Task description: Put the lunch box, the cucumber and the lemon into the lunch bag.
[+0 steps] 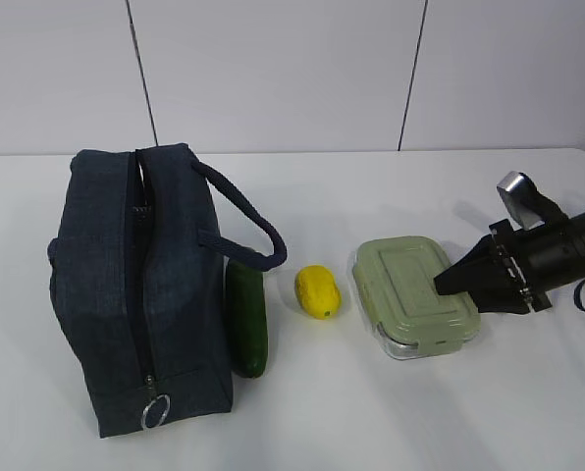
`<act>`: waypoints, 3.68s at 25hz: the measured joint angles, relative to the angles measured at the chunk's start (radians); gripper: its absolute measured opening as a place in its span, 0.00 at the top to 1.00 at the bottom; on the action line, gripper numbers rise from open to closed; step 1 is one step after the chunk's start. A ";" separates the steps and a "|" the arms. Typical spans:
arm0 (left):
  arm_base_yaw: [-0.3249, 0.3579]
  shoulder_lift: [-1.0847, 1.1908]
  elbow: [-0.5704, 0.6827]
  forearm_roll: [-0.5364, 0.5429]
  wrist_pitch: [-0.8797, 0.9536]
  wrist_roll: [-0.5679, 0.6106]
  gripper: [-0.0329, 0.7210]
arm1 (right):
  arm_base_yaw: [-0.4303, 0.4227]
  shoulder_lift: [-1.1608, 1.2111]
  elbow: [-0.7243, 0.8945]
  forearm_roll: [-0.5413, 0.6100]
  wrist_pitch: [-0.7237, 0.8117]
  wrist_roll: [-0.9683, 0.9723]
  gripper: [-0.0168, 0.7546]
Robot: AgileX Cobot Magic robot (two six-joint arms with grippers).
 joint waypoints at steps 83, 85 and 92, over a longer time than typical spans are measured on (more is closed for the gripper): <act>0.000 0.000 0.000 -0.002 0.000 0.000 0.64 | 0.000 0.000 0.000 0.000 0.000 0.002 0.52; 0.000 0.000 0.000 -0.002 0.000 0.000 0.64 | 0.000 0.000 0.000 0.000 0.000 0.002 0.52; 0.000 0.000 0.000 -0.002 0.000 0.000 0.64 | 0.000 0.000 0.000 0.000 0.000 0.003 0.52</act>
